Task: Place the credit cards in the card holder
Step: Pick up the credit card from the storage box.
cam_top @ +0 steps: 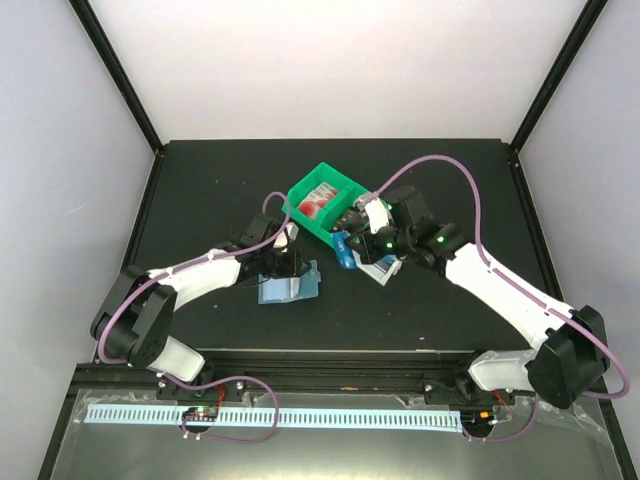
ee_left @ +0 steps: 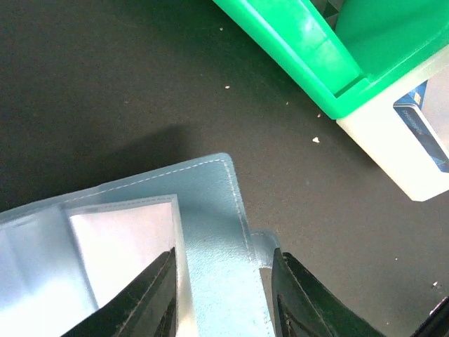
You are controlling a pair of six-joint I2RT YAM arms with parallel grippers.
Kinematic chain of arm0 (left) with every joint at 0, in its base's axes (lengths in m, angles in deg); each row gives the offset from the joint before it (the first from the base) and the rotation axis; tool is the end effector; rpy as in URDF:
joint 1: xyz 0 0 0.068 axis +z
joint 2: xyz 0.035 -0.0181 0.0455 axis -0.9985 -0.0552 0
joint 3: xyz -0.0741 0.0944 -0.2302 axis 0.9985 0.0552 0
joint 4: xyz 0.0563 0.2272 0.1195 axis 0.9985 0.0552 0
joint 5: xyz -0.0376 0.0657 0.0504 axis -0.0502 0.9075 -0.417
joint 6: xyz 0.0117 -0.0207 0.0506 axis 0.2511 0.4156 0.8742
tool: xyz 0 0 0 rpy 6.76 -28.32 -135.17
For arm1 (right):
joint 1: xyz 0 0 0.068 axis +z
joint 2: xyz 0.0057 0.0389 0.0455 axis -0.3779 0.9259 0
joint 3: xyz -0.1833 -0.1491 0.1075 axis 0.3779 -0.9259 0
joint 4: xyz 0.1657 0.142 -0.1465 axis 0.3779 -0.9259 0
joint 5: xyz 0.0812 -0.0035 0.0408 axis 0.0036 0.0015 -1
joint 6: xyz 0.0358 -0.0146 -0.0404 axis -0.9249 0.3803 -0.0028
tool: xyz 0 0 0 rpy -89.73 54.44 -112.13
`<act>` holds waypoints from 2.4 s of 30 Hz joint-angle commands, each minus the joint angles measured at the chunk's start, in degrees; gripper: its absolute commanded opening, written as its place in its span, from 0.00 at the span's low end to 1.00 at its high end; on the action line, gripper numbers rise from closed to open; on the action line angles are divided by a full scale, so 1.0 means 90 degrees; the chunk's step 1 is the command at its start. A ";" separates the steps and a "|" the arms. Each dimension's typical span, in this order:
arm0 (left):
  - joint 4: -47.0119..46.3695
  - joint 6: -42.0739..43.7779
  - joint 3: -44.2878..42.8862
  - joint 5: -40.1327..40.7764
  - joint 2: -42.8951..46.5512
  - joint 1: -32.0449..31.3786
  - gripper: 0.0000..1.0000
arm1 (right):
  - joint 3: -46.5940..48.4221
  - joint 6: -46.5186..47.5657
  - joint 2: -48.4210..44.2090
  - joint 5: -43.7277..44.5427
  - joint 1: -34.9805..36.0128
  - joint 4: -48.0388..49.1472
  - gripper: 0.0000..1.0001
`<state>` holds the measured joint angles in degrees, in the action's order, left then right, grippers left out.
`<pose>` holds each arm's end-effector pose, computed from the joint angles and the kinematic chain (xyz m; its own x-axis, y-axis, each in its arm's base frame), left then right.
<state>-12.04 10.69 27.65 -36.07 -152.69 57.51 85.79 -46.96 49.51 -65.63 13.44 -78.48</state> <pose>0.2464 -0.1537 0.1536 -0.9349 -0.0524 -0.3510 0.1617 0.8177 -0.5525 0.2279 0.1805 0.2861 -0.6815 -0.2648 -0.6823 -0.6404 0.6669 0.3809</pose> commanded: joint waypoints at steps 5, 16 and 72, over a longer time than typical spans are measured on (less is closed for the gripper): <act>0.0783 0.0101 0.0246 0.0918 0.1259 -0.0024 0.57 | -0.1225 -0.2599 -0.0449 -0.0173 0.0434 0.2276 0.01; 0.0363 0.0049 0.0968 -0.0743 0.3688 -0.0012 0.81 | -0.2157 -0.3940 -0.1348 -0.0561 0.0458 0.3590 0.01; -0.1333 -0.1798 0.1824 -0.2580 0.5332 0.0153 0.02 | -0.2040 -0.4176 0.0165 -0.3812 0.0840 0.6105 0.15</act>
<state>-27.91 -8.11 46.93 -59.50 -104.39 57.99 68.67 -85.97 51.15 -95.05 20.56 -27.73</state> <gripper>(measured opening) 0.022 0.158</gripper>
